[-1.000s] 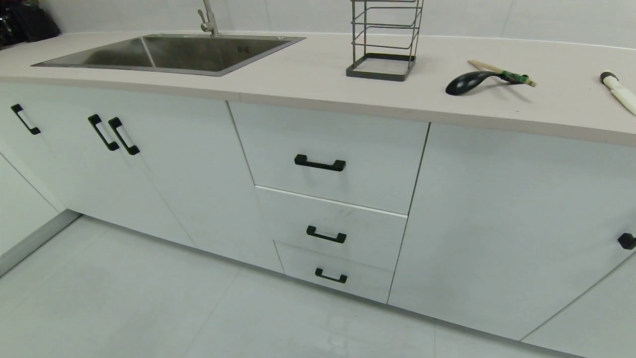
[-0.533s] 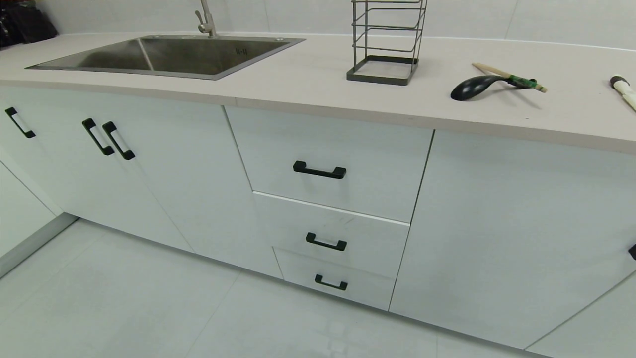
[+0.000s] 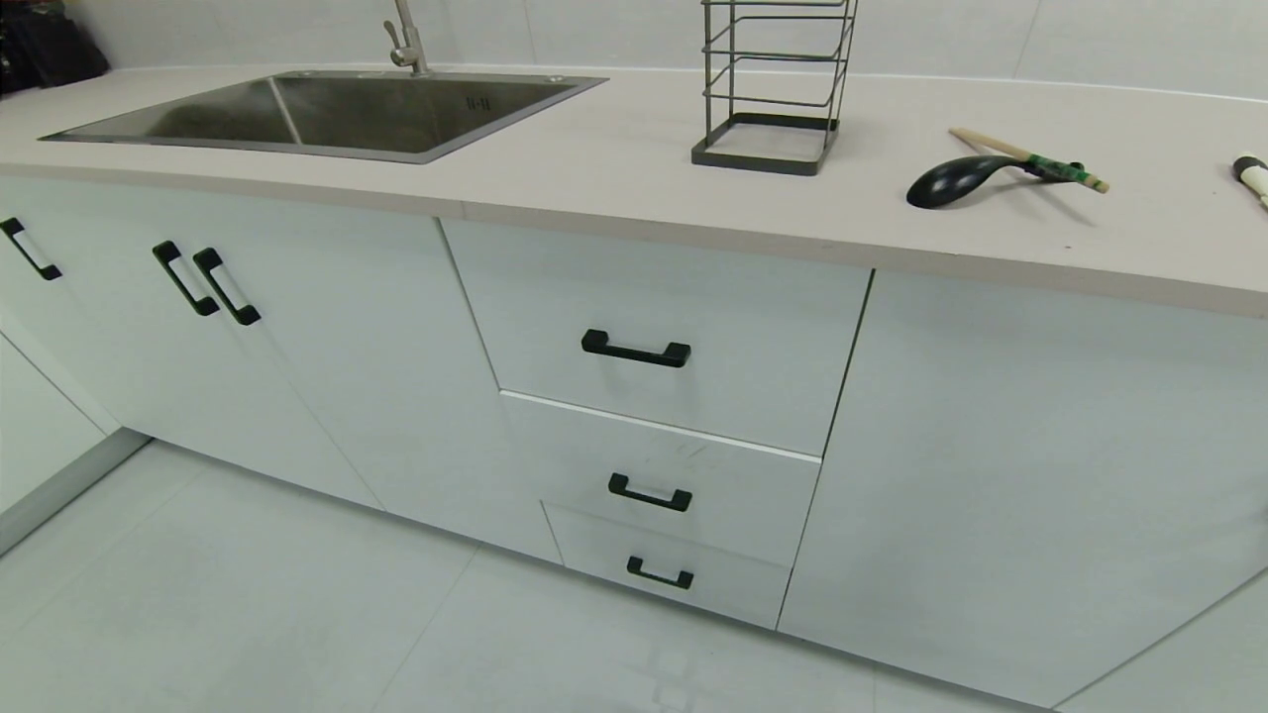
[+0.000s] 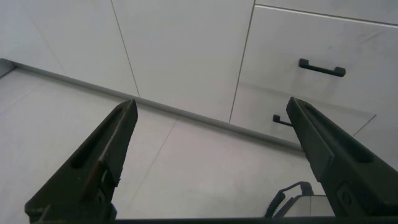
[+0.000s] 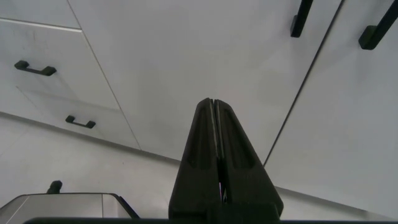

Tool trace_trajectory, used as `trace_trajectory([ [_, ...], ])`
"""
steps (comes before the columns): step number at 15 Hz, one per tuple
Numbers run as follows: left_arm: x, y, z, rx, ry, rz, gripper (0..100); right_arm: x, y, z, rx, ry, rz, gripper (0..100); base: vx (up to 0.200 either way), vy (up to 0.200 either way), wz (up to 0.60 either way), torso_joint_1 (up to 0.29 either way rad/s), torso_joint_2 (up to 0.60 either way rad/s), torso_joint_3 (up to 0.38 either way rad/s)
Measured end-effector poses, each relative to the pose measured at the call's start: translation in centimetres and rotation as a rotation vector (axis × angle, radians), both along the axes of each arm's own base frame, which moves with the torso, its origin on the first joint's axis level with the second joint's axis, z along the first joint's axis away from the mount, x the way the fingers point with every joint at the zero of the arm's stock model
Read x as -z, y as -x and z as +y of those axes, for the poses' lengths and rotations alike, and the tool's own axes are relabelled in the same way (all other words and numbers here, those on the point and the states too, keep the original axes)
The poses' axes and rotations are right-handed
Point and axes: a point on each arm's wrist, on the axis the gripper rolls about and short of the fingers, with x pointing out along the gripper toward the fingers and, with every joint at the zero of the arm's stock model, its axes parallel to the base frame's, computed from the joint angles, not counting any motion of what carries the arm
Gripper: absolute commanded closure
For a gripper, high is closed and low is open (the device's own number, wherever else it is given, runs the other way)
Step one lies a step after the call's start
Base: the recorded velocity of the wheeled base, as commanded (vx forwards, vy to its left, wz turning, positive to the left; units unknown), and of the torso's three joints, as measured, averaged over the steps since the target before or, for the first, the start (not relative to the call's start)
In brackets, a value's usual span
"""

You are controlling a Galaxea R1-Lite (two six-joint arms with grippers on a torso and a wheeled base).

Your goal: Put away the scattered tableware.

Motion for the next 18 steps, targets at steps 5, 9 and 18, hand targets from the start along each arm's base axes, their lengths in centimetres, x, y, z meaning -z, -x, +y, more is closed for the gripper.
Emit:
trace_trajectory([
  [5,0.0,0.0,0.0,0.0,-0.001,0.0,0,0.0,0.0,0.0,0.0,0.0,0.0,100,0.0,-0.08,0.0,0.004,0.0,0.001],
  [9,0.0,0.0,0.0,0.001,-0.008,0.001,0,0.0,0.0,0.0,0.0,0.001,0.0,100,0.0,-0.2,0.0,0.001,0.0,0.005],
  [18,-0.02,0.0,-0.01,0.005,-0.001,-0.001,0,0.0,0.0,0.0,0.0,0.001,0.0,100,0.0,0.0,0.0,0.0,0.0,0.0],
])
